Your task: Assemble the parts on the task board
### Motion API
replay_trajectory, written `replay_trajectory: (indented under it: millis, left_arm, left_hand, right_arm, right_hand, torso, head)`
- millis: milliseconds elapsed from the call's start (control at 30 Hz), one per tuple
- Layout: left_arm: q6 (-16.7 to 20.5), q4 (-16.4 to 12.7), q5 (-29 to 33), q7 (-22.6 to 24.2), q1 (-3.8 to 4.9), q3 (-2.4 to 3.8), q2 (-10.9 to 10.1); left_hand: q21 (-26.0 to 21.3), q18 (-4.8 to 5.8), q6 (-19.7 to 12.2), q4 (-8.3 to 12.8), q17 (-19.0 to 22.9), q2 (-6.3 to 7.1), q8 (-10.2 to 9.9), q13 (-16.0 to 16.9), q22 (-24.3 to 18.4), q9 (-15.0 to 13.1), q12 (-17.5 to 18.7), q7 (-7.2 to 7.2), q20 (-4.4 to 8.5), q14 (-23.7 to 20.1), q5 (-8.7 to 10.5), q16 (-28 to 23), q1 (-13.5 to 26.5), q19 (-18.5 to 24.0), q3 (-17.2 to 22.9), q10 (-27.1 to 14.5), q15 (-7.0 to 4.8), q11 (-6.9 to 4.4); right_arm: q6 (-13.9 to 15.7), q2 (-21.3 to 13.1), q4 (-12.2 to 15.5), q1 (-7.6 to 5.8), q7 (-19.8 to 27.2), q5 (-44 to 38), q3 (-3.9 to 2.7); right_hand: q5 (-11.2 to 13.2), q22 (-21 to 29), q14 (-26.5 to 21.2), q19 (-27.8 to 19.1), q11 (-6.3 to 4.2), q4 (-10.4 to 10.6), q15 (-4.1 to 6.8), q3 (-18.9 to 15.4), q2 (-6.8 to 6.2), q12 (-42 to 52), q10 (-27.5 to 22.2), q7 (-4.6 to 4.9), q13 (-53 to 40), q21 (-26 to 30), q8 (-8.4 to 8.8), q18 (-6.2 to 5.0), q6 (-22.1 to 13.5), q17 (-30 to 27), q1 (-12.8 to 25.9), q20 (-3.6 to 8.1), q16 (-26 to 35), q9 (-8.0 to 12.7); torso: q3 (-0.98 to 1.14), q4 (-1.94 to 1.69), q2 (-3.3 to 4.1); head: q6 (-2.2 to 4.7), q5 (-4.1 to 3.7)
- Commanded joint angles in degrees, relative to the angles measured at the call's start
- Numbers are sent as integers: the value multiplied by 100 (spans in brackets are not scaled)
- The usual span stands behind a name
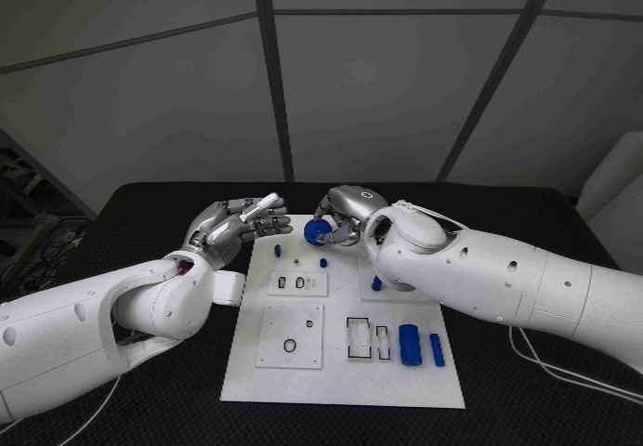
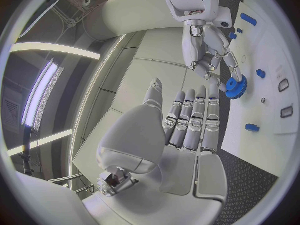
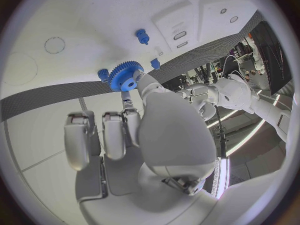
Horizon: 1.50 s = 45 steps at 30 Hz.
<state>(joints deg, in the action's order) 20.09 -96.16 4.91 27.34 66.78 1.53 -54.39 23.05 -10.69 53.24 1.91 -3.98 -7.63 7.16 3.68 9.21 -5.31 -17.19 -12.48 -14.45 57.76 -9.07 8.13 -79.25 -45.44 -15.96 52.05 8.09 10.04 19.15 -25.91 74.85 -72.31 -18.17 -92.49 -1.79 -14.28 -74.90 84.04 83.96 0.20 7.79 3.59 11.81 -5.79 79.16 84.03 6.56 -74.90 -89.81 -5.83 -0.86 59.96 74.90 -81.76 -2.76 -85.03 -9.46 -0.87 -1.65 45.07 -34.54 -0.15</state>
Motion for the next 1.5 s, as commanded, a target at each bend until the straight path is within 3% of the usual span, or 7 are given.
replay_trajectory:
  millis: [33, 533, 733, 833, 967, 1200, 1500]
  left_arm:
    - [-51, -9, -40, 53, 17, 7, 9]
    - [-45, -6, -40, 46, 40, 7, 29]
    - [-43, -3, -40, 42, 46, 7, 32]
    - [-42, -2, -40, 41, 49, 7, 33]
    - [-39, -1, -40, 38, 53, 7, 35]
    - [-32, 0, -40, 34, 57, 7, 32]
    - [-23, 9, -40, 31, 58, 7, 22]
  left_hand:
    - [16, 32, 31, 30, 9, -21, -20, -5, -9, 8, 21, -2, 2, 1, 18, -21, 18, -31, -6, 33, 28, 3]
    - [16, 32, 31, 30, 9, -21, -20, -5, -9, 8, 21, -2, 2, 1, 18, -21, 18, -31, -6, 33, 28, 3]
    - [14, 33, 31, 43, 9, -21, -30, -5, -14, 11, 33, -7, 1, 1, 18, -30, 22, -30, -15, 35, 30, 6]
    - [14, 33, 31, 43, 9, -21, -30, -5, -14, 11, 33, -7, 1, 1, 18, -30, 22, -30, -15, 35, 30, 6]
    - [14, 33, 31, 43, 9, -21, -30, -5, -14, 11, 33, -7, 1, 1, 18, -30, 22, -30, -15, 35, 30, 6]
    - [13, 33, 30, 48, 9, -20, -35, -6, -16, 13, 38, -10, 0, 0, 19, -35, 25, -29, -20, 35, 32, 7]
    - [11, 33, 27, 54, 9, -18, -41, -6, -18, 15, 45, -14, -1, -1, 20, -40, 30, -27, -26, 33, 33, 10]
  right_arm:
    - [-159, 72, -97, -14, 43, -81, 15]
    - [-299, 279, -436, -15, -38, -270, 52]
    - [-383, 304, -485, -16, -4, -267, 54]
    - [-451, 314, -499, -16, 16, -239, 55]
    - [-548, 320, -518, -17, 17, -192, 55]
    - [-644, 286, -502, -17, 1, -98, 56]
    - [-405, 113, -371, -16, 33, 48, 56]
  right_hand:
    - [-14, -1510, 374, 604, -28, 3, 38, 40, 13, -5, 135, -195, -626, -19, -7, 86, 306, 470, 45, 23, -11, -321]
    - [-3, -1510, 365, 604, -7, 1, 24, 82, -23, -70, 102, -168, -584, -19, 78, 86, 227, 437, 131, 14, 10, -334]
    - [153, -1510, 361, 604, 98, 57, -58, 87, -176, -190, 40, -43, -506, -19, 243, 86, -243, 423, 341, -49, 24, -237]
    - [567, -1510, 359, 604, 154, 128, -105, 28, -280, -249, 11, 14, -466, -19, 246, 86, -597, 417, 485, -94, 31, -136]
    - [774, -1510, 359, 604, 218, 331, -162, -31, -403, -311, -23, 77, -428, -19, 234, 86, -915, 425, 666, -156, 31, -11]
    - [697, -1510, 366, 604, 229, 829, -179, -49, -426, -293, -17, 80, -450, -19, 205, 86, -867, 457, 1010, -186, 20, 59]
    - [634, -1510, 374, 604, 219, 897, -173, -29, -380, -248, 5, 66, -488, -19, 192, 86, -784, 494, 1204, -183, 4, 81]
  torso:
    - [5, 8, 0]
    - [8, 11, 0]
    - [10, 22, -5]
    - [9, 21, -4]
    - [12, 13, -3]
    - [12, 22, -2]
    - [22, 27, -5]
  head:
    - [-9, 12]
    - [-23, 23]
    - [-31, 23]
    - [-29, 26]
    - [-31, 22]
    - [-31, 30]
    - [-13, 36]
